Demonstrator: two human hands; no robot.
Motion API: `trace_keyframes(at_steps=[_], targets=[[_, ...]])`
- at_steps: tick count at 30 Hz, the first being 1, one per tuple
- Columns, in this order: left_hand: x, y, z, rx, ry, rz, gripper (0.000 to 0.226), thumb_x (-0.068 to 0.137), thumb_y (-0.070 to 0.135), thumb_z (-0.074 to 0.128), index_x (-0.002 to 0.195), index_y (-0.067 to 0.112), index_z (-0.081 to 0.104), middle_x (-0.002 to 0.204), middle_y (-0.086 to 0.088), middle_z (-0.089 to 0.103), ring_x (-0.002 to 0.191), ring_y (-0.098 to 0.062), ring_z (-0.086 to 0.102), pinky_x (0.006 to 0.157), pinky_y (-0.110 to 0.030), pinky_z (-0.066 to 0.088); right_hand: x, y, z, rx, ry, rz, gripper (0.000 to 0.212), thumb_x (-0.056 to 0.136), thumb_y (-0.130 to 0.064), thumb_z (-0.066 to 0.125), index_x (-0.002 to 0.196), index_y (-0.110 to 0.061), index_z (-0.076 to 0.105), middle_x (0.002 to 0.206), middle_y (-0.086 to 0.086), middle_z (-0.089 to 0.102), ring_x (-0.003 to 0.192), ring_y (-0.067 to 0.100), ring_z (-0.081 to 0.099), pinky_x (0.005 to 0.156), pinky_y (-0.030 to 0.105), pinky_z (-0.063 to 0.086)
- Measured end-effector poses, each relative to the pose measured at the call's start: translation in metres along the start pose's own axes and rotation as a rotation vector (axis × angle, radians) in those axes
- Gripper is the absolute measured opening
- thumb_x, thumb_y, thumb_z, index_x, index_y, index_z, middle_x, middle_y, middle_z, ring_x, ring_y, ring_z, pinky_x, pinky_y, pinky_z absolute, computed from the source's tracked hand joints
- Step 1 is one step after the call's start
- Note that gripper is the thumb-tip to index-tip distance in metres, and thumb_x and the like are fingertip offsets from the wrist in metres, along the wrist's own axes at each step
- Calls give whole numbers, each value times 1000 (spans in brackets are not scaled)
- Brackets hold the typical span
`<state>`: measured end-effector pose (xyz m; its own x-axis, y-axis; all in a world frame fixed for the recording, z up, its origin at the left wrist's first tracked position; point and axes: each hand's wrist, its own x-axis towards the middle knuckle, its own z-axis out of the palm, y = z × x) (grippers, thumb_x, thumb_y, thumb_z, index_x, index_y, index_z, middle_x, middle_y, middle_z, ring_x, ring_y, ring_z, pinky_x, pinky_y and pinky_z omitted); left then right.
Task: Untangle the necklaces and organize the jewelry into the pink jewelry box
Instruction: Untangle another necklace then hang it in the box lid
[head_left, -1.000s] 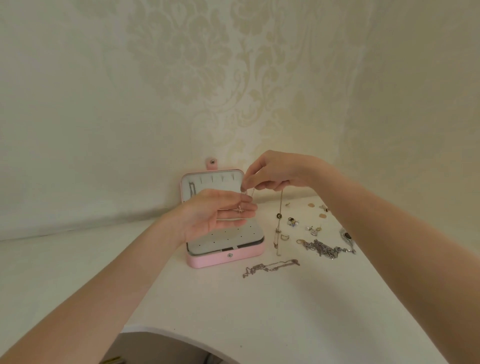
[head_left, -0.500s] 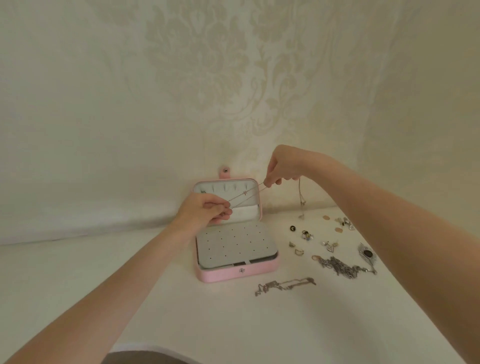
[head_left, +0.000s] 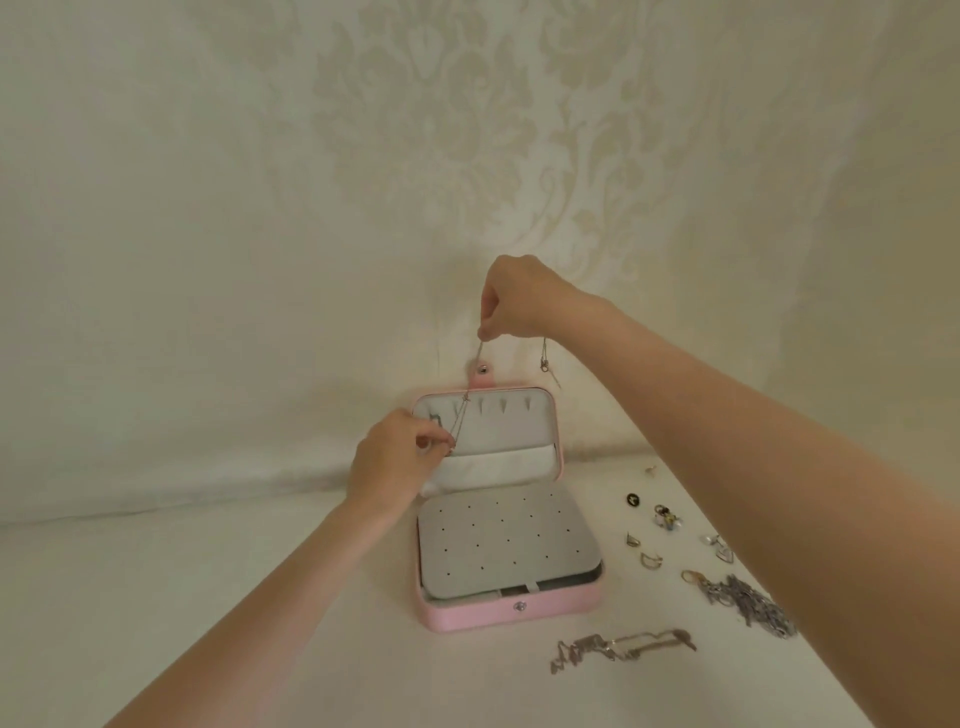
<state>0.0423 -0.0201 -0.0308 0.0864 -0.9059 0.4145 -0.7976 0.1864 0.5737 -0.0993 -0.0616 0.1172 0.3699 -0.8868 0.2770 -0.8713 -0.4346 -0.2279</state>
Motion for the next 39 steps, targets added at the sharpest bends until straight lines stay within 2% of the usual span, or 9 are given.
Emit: trace_keyframes(at_steps=[10, 14, 16, 20, 25, 28, 32, 35, 39], targets=[[15, 3, 6, 96, -98, -60, 15, 87, 24, 60, 95, 25, 73, 79, 14, 56, 82, -10, 56, 66, -20, 38, 17, 4, 15, 58, -19, -21, 11, 80, -7, 68, 90, -3, 65, 86, 9, 59, 80, 26, 58, 70, 31, 46], [14, -2, 12, -98, -178, -78, 12, 85, 16, 63, 92, 19, 71, 56, 11, 53, 46, -1, 49, 49, -13, 35, 20, 4, 21, 52, -32, -25, 8, 79, -4, 67, 80, -7, 60, 84, 10, 60, 78, 27, 58, 68, 31, 46], [12, -4, 13, -156, -186, -71, 13, 84, 12, 63, 94, 18, 69, 49, 9, 51, 36, 0, 46, 50, -16, 39, 21, 6, 24, 57, -36, -26, 10, 79, -4, 67, 77, -8, 58, 84, 10, 61, 77, 27, 59, 68, 31, 46], [5, -9, 14, -56, -97, -7, 21, 84, 17, 63, 104, 21, 61, 61, 6, 55, 58, -10, 54, 66, -27, 45, 19, 9, 33, 72, -49, -32, 7, 78, -2, 66, 76, -7, 62, 84, 10, 64, 80, 27, 62, 66, 30, 46], [-2, -6, 13, 173, -41, 72, 16, 88, 28, 58, 103, 24, 60, 71, 10, 53, 72, -11, 51, 64, -24, 35, 17, 12, 42, 111, -44, -20, 12, 79, 0, 63, 71, -9, 61, 79, 11, 67, 72, 21, 60, 57, 23, 42], [-3, -5, 16, 249, -12, 107, 16, 90, 31, 55, 104, 25, 60, 78, 10, 55, 73, -9, 49, 63, -21, 34, 15, 14, 45, 126, -53, -19, 16, 79, -2, 64, 66, -12, 60, 74, 8, 65, 68, 19, 59, 53, 22, 39], [-1, -7, 17, 206, -23, 88, 9, 89, 26, 58, 95, 23, 63, 63, 14, 43, 66, -7, 45, 57, -19, 31, 14, 15, 45, 148, -22, -28, 16, 79, -3, 64, 67, -13, 60, 74, 7, 66, 60, 13, 56, 51, 21, 37], [2, -9, 14, 100, -64, 64, 2, 86, 21, 62, 85, 22, 63, 55, 12, 42, 55, -4, 43, 53, -15, 31, 13, 14, 43, 158, -9, -41, 15, 79, -3, 63, 69, -13, 61, 76, 6, 65, 68, 16, 60, 56, 21, 40], [1, -10, 12, 69, -92, 62, 12, 86, 20, 63, 77, 27, 57, 54, 11, 42, 54, -3, 42, 54, -17, 34, 11, 9, 41, 166, -25, -63, 13, 80, -2, 64, 71, -12, 61, 64, -1, 58, 68, 19, 61, 56, 20, 43]])
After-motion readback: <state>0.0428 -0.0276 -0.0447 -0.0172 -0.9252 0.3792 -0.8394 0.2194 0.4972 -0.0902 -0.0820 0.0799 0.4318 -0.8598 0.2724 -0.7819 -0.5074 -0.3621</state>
